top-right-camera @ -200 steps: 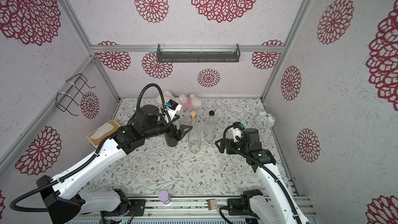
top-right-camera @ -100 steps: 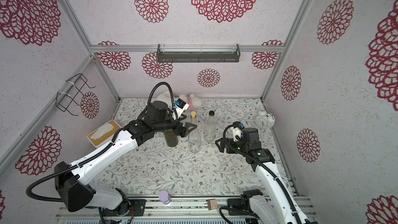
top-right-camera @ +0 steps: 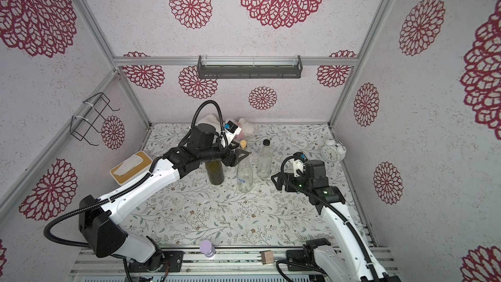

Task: Remove the label from the bottle
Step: Adjust the bottle at the center of the board.

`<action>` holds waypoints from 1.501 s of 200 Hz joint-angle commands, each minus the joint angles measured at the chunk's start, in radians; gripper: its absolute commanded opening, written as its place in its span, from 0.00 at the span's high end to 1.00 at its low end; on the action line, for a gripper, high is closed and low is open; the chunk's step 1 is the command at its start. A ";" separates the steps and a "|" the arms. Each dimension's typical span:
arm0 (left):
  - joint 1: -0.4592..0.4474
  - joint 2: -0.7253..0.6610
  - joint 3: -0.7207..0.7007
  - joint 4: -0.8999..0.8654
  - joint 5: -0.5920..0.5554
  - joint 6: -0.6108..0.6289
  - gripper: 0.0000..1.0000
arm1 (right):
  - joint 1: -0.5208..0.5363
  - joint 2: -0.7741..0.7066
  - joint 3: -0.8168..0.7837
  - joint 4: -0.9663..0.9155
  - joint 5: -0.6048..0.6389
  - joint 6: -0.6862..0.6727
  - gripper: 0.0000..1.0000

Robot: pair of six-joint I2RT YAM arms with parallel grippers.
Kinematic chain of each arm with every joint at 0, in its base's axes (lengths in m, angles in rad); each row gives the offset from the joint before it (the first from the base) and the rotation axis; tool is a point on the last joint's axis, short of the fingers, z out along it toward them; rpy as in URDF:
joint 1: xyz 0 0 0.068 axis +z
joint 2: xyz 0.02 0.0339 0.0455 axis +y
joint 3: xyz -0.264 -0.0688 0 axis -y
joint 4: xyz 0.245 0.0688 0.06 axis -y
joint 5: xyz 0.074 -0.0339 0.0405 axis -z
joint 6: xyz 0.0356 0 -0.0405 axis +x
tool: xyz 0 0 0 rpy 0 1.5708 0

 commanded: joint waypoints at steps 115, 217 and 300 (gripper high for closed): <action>0.002 0.022 0.033 0.033 0.008 0.001 0.63 | -0.008 -0.013 -0.006 0.030 0.016 -0.003 0.03; -0.114 0.015 0.114 -0.049 -0.272 0.024 0.76 | -0.008 -0.031 0.030 0.002 0.034 -0.004 0.04; -0.238 0.018 0.157 -0.061 -0.662 -0.170 0.79 | -0.008 -0.013 0.084 -0.028 0.043 -0.021 0.04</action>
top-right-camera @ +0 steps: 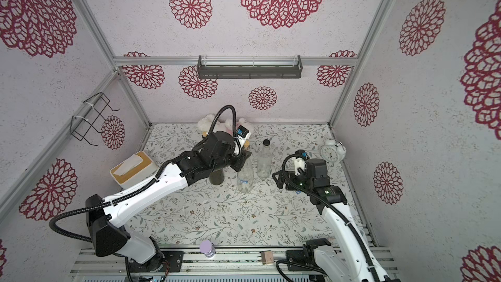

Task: Remove the label from the bottle
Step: Adjust the bottle at the center of the board.

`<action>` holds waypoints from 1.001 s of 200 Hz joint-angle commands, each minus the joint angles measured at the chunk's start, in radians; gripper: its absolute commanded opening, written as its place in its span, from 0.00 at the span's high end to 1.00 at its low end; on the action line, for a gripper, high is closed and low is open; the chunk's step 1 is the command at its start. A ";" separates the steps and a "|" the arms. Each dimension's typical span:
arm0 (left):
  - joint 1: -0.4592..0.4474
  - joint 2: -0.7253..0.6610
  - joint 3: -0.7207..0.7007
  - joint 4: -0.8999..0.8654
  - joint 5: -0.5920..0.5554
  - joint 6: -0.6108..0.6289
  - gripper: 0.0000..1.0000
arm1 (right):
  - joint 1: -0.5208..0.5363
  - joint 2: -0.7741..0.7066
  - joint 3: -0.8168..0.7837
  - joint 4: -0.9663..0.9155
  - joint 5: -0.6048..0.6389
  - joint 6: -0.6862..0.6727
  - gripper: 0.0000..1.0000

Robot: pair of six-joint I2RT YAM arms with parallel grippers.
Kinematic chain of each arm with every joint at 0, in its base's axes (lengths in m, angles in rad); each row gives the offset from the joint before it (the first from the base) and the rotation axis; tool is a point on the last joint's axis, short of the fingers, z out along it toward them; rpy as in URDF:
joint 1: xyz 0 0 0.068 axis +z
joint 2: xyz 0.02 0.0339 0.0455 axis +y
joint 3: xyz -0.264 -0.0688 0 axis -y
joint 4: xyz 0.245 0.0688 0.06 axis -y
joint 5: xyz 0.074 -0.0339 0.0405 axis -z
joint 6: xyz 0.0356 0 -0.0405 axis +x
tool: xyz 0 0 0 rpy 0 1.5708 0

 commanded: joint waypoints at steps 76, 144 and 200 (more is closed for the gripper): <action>-0.074 0.057 0.134 -0.018 -0.349 -0.268 0.79 | -0.005 -0.019 0.057 -0.070 0.022 -0.046 0.04; -0.121 0.076 0.145 -0.074 -0.422 -0.378 0.75 | -0.006 -0.021 0.047 -0.051 -0.014 -0.036 0.04; -0.135 0.074 0.116 -0.069 -0.436 -0.389 0.56 | -0.005 -0.030 0.059 -0.073 -0.017 -0.035 0.04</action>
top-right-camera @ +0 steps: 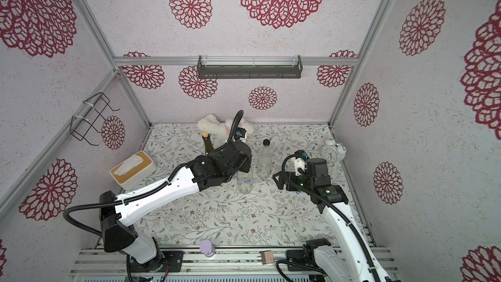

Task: Remove the label from the bottle
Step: Adjust the bottle at the center of the board.

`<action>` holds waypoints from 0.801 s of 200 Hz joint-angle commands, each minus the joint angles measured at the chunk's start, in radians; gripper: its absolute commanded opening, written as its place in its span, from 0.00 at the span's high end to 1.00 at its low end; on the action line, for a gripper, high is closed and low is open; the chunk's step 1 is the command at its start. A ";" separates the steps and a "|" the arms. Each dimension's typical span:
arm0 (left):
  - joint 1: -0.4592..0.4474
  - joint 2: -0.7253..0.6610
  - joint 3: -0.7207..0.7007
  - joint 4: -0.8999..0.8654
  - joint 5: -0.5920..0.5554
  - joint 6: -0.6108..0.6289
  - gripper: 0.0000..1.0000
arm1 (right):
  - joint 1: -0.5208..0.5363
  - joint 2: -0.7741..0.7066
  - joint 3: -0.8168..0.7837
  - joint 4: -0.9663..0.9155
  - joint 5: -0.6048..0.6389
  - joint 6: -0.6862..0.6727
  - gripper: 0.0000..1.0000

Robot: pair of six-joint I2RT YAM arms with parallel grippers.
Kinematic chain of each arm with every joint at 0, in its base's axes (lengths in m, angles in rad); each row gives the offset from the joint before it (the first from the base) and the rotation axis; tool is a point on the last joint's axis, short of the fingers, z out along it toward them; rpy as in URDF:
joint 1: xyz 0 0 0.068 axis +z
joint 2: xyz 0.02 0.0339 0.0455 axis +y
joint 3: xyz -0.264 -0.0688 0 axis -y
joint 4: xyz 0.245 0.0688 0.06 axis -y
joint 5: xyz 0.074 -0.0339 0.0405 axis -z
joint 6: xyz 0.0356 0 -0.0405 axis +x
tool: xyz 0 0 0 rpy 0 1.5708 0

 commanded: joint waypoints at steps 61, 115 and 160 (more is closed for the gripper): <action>-0.012 -0.043 -0.002 0.045 -0.039 -0.022 0.20 | -0.005 -0.038 0.029 -0.016 -0.010 0.004 0.04; 0.004 -0.191 -0.107 0.092 0.237 0.167 0.03 | -0.005 -0.035 0.036 -0.029 -0.073 0.010 0.04; 0.134 -0.298 -0.227 0.116 0.616 0.272 0.03 | -0.006 0.011 0.099 -0.075 -0.101 -0.013 0.04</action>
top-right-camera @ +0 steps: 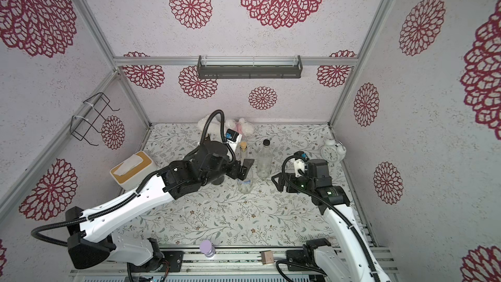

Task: Remove the label from the bottle
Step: Adjust the bottle at the center of the board.

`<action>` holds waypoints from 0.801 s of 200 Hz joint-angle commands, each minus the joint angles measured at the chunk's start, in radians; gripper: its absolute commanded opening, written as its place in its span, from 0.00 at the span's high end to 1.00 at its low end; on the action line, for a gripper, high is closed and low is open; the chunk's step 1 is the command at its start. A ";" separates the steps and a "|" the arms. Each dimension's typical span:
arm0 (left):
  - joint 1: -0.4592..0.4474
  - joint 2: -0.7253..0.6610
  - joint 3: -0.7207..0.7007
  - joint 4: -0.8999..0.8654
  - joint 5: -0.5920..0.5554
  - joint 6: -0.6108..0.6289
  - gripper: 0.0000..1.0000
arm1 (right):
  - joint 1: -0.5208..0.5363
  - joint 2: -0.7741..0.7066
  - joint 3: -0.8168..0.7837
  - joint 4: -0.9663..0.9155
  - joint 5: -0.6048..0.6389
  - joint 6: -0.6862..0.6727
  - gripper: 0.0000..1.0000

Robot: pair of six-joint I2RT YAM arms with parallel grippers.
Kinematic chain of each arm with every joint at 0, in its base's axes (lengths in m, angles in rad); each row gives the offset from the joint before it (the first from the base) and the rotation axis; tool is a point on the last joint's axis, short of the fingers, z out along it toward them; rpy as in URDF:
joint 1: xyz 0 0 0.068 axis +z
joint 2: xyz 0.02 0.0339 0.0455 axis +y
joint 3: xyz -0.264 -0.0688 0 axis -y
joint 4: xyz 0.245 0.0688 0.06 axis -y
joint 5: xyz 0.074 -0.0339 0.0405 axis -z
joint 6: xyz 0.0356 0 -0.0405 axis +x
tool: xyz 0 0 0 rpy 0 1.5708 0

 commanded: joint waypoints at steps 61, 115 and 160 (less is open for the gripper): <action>0.166 -0.007 -0.069 0.076 0.455 0.208 0.01 | -0.006 0.035 0.061 -0.019 -0.019 0.034 0.04; 0.175 0.051 -0.040 0.071 0.499 0.207 0.02 | -0.006 -0.021 0.042 -0.109 0.063 0.070 0.03; 0.182 0.097 0.020 -0.017 0.407 0.257 0.03 | -0.006 -0.040 0.007 0.005 0.047 0.116 0.03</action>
